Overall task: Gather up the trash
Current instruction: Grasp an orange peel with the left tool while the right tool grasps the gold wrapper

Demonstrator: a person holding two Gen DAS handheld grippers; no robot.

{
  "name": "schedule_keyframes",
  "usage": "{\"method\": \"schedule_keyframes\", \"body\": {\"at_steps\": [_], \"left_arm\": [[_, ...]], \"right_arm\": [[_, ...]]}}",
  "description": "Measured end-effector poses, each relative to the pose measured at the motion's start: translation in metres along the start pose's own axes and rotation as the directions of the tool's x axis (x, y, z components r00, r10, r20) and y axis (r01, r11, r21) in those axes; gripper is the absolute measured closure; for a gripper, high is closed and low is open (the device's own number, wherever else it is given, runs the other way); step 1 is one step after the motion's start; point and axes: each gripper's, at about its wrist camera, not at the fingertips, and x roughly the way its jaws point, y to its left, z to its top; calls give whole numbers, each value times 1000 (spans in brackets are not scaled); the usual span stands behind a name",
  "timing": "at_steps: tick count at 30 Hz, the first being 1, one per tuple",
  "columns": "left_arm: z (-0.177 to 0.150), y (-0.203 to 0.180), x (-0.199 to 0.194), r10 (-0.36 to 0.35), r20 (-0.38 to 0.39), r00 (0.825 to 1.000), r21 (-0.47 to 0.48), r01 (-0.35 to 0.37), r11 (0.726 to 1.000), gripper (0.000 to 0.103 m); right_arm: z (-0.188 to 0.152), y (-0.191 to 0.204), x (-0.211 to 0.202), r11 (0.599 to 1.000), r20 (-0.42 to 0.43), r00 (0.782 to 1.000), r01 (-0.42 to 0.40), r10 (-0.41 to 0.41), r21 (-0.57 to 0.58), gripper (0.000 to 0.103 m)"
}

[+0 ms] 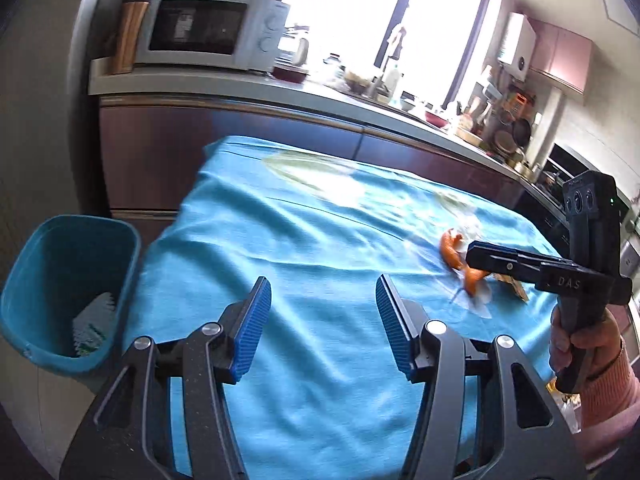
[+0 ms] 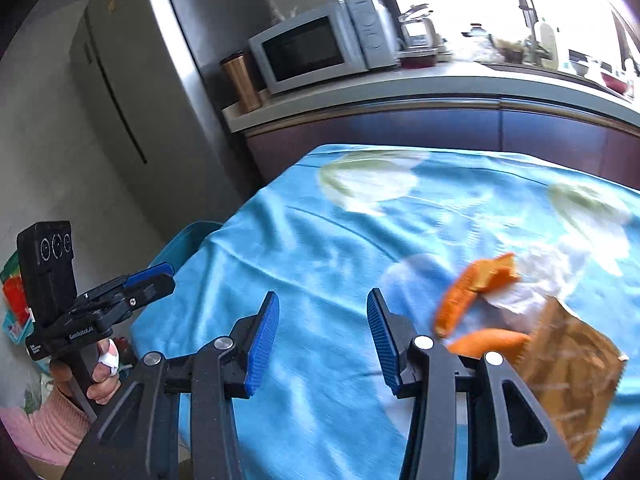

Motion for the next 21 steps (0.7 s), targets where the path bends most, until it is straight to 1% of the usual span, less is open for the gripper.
{"method": "schedule_keyframes", "body": {"at_steps": [3, 5, 8, 11, 12, 14, 16, 21], "left_arm": [[-1, -34, 21, -63, -46, 997, 54, 65, 996, 49], [-4, -56, 31, -90, -73, 993, 85, 96, 992, 49], [-6, -82, 48, -126, -113, 986, 117, 139, 983, 49], [-6, -100, 66, -150, -152, 977, 136, 171, 976, 49], [-7, -106, 71, -160, -168, 973, 142, 184, 973, 49], [-5, -114, 82, -167, -188, 968, 151, 196, 969, 49], [-5, -122, 92, -174, -210, 962, 158, 209, 965, 49], [-3, -140, 115, -179, -258, 949, 173, 228, 958, 49]], "right_arm": [[-8, -36, -21, 995, 32, 996, 77, -79, 63, 59], [-11, -62, -32, 987, 45, 992, 113, -119, 115, 59], [-16, -88, -42, 970, 60, 982, 167, -179, 176, 58], [-27, -113, -54, 951, 64, 975, 193, -214, 242, 55], [-29, -121, -57, 944, 63, 972, 202, -226, 261, 53], [-33, -134, -58, 934, 58, 970, 210, -236, 290, 50], [-36, -145, -58, 926, 51, 972, 202, -229, 318, 49], [-47, -157, -53, 919, 29, 983, 158, -180, 362, 48]]}}
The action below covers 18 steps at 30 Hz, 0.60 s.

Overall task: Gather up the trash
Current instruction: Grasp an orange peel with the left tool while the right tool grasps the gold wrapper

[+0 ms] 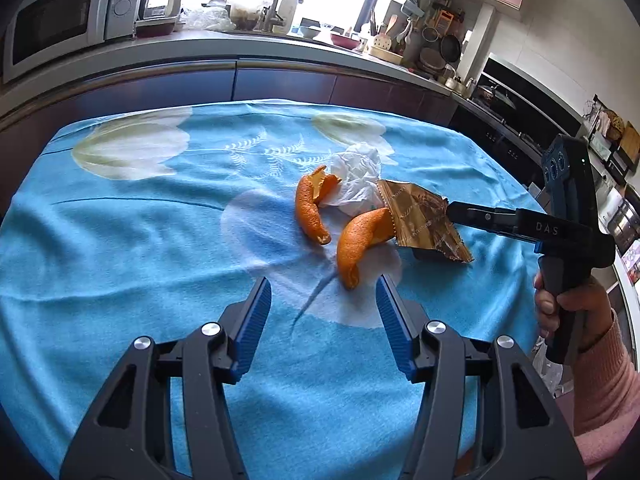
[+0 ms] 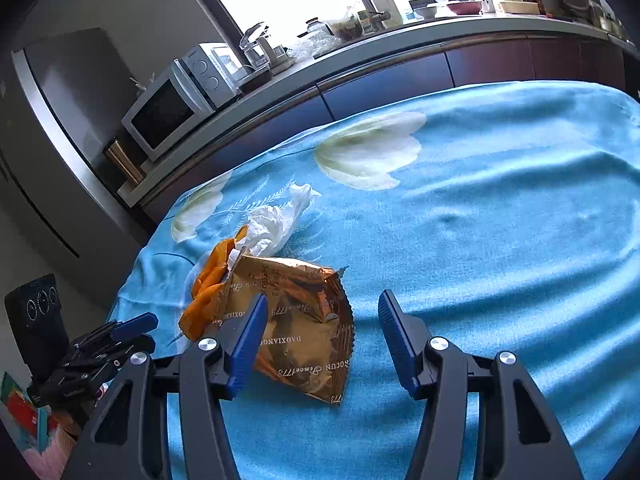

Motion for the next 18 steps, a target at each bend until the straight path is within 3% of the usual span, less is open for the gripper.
{"method": "schedule_keyframes", "body": {"at_steps": [11, 18], "left_arm": [[19, -10, 37, -1, -92, 996, 21, 3, 1000, 50], [28, -16, 51, 2, -110, 994, 33, 2, 999, 66]], "right_arm": [[0, -7, 10, 996, -26, 996, -81, 82, 47, 49], [-3, -3, 12, 995, -41, 995, -90, 92, 30, 69]]}}
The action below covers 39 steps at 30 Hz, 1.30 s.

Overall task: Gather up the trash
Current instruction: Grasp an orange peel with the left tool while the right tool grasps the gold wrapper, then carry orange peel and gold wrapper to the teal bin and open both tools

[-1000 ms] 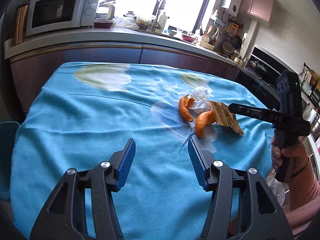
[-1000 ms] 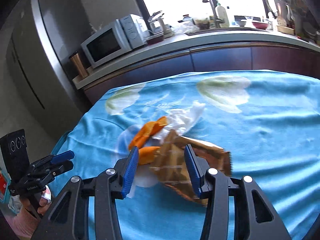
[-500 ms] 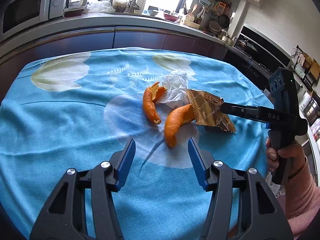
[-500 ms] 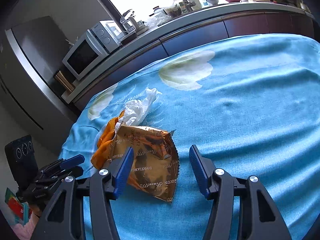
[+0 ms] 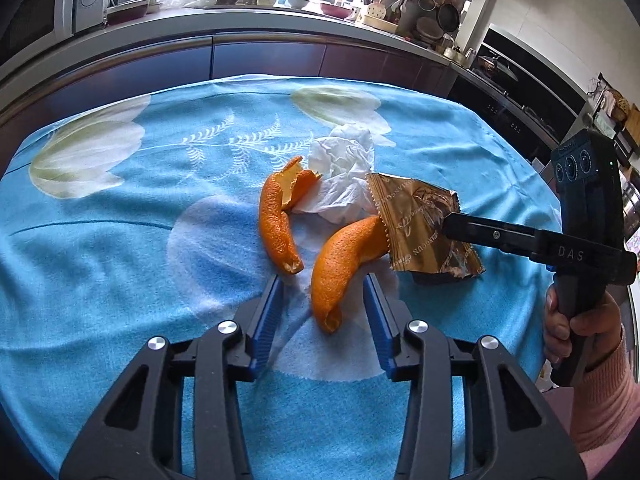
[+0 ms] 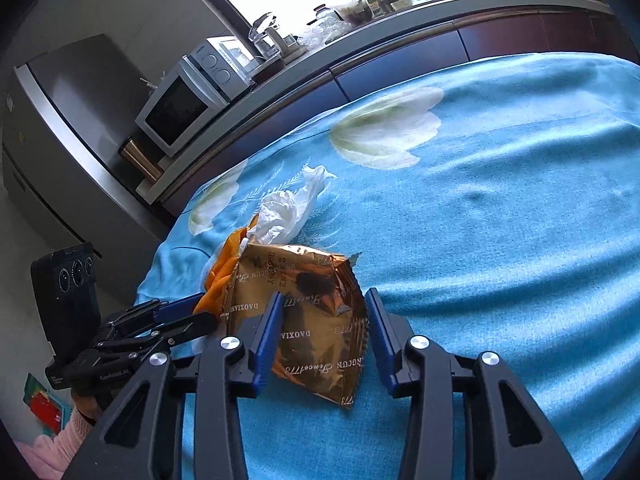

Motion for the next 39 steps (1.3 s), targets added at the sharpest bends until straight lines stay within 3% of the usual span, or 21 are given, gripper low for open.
{"method": "schedule_keyframes", "body": {"at_steps": [5, 7, 13, 22, 39], "left_arm": [[-1, 0, 1, -2, 2, 1000, -15, 2, 1000, 86], [-2, 0, 0, 0, 8, 1000, -20, 0, 1000, 86], [-10, 0, -8, -4, 26, 1000, -39, 5, 999, 88], [-29, 14, -38, -5, 62, 998, -84, 10, 996, 89], [-63, 53, -99, 64, 137, 988, -198, -36, 979, 89]], "right_arm": [[-2, -1, 0, 1000, -1, 1000, -16, 16, 4, 84], [-3, -1, -1, 1000, 2, 1000, -22, 22, 2, 91], [-6, 0, -7, 998, 13, 998, -65, 65, 0, 97], [-7, 14, -17, 991, 25, 991, -130, 131, -30, 99], [-3, 59, -6, 969, 0, 972, -234, 235, -82, 100]]}}
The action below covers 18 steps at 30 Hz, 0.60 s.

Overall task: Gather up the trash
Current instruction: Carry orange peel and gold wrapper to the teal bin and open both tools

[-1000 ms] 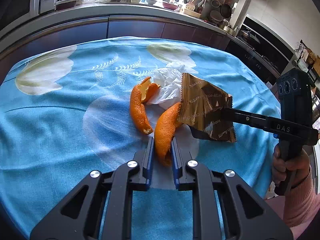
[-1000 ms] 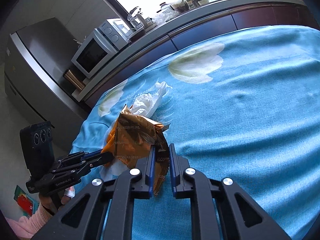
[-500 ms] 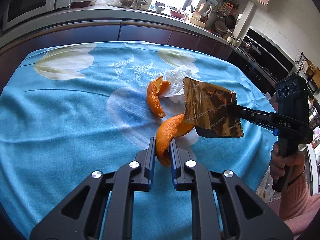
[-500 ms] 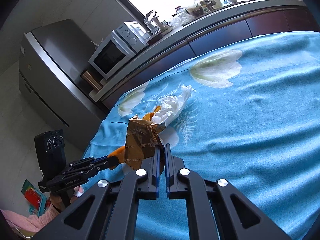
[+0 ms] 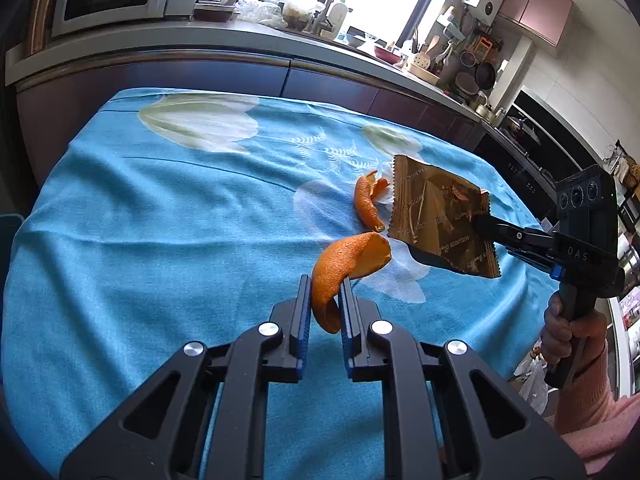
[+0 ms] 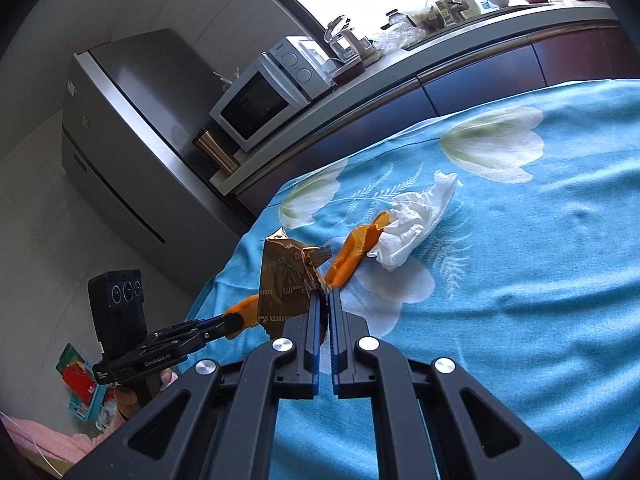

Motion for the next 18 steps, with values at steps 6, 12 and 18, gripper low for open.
{"method": "schedule_keyframes", "body": {"at_steps": [6, 12, 18], "left_arm": [[-6, 15, -17, 35, 25, 999, -25, -35, 999, 89], [-10, 26, -39, 63, 64, 996, -52, -59, 997, 89], [-15, 45, -63, 104, 97, 990, -94, -95, 991, 89]], "right_arm": [[1, 14, 17, 999, -19, 999, -31, 31, -12, 100], [5, 36, 38, 996, -43, 996, -76, 74, -39, 100], [8, 56, 58, 991, -72, 991, -116, 111, -67, 100]]}}
